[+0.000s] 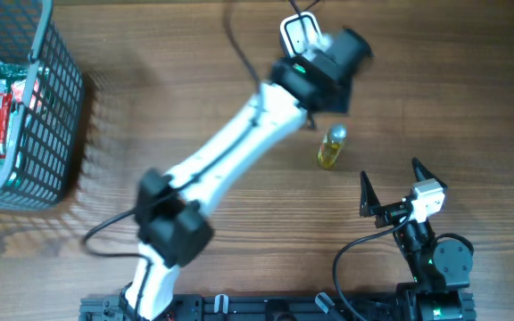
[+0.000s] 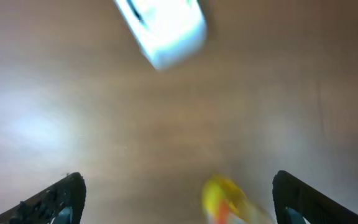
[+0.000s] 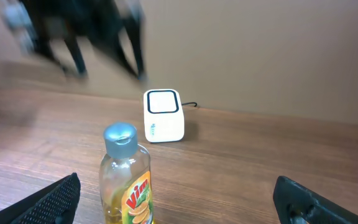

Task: Scan the item barcode
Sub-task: 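Set the Vim bottle down on the table below the scanner, then return the left gripper to the basket and grasp the green-lid jar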

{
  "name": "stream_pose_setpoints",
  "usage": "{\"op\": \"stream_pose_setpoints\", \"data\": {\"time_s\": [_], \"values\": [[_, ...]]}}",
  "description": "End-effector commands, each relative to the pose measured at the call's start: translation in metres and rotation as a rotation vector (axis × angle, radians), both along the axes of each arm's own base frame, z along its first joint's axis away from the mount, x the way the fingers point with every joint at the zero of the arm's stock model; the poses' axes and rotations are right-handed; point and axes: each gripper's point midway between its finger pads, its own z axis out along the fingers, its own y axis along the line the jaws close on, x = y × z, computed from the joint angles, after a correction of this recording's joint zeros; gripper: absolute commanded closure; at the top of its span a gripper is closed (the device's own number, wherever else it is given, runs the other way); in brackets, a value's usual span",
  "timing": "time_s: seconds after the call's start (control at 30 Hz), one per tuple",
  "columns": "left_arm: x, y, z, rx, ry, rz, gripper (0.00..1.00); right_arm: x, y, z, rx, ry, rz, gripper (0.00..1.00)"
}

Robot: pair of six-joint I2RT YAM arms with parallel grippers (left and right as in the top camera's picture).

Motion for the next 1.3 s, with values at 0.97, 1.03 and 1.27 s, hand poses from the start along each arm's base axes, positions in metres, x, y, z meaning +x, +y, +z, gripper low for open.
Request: {"op": "stream_pose_setpoints", "data": {"time_s": [0.97,1.03,1.27], "values": [[0.019,0.583,0.032,-0.108,-0.016,0.773,0.00,-0.001,0.002,0.001,-0.011,-0.010,0.012,0.00],[0.022,0.584,0.011,-0.107,0.035,0.757,0.00,-0.001,0.002,0.001,-0.011,-0.010,0.012,0.00],[0.025,0.582,-0.057,-0.134,0.203,0.734,0.00,-0.001,0.002,0.001,-0.011,-0.010,0.012,0.00]]}}
